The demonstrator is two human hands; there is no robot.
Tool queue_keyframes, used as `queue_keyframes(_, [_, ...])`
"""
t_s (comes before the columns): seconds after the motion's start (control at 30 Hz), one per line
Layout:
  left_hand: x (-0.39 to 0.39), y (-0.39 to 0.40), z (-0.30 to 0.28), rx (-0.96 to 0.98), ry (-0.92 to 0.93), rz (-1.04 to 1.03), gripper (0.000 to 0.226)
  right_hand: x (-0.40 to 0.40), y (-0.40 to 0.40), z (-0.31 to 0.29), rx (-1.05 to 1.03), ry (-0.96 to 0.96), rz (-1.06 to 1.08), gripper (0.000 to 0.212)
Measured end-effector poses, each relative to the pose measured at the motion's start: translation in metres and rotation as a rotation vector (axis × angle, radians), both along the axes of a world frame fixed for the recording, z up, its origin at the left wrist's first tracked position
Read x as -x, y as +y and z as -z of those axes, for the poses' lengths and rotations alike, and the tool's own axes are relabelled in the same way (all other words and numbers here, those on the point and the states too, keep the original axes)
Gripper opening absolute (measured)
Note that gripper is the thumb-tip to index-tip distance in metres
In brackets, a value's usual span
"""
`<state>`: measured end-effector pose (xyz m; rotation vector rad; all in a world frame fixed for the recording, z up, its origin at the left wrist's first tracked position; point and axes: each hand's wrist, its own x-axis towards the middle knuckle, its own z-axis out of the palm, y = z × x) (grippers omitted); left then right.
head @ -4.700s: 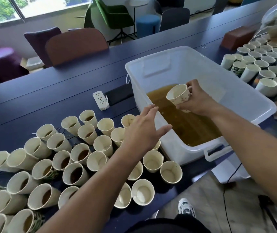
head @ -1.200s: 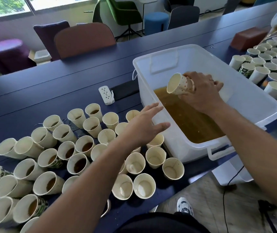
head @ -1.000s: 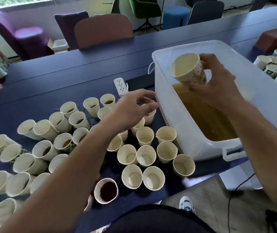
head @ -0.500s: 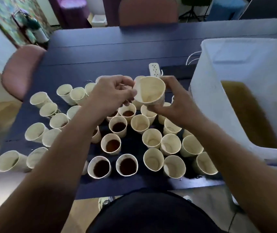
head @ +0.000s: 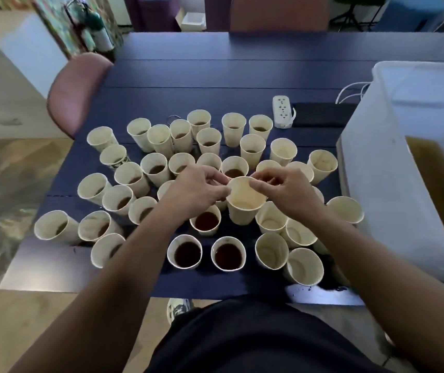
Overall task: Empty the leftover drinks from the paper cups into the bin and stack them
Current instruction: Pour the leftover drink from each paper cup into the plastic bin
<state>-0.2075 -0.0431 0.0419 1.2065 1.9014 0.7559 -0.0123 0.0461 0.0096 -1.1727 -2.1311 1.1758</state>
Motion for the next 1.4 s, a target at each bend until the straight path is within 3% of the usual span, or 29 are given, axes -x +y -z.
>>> queue_keyframes(0.17, [0.015,0.008,0.01,0.052,0.078,-0.103,0.018,0.004,0.002,0.015,-0.037,-0.048,0.071,0.01])
queue_keyframes(0.33, [0.023,0.006,0.023,0.197,0.241,-0.056,0.011,0.005,0.0,0.033,-0.063,-0.142,0.033,0.003])
queue_keyframes(0.63, [-0.01,-0.011,0.03,0.326,0.49,0.201,0.011,0.007,0.001,0.052,-0.101,-0.345,-0.069,0.027])
queue_keyframes(0.93, [-0.03,-0.027,0.058,0.394,0.726,0.363,0.019,-0.001,-0.002,0.044,-0.156,-0.196,-0.008,0.02])
queue_keyframes(1.4, [-0.036,-0.026,0.062,0.386,0.811,0.44,0.013,-0.023,-0.008,0.037,-0.098,-0.109,0.033,0.017])
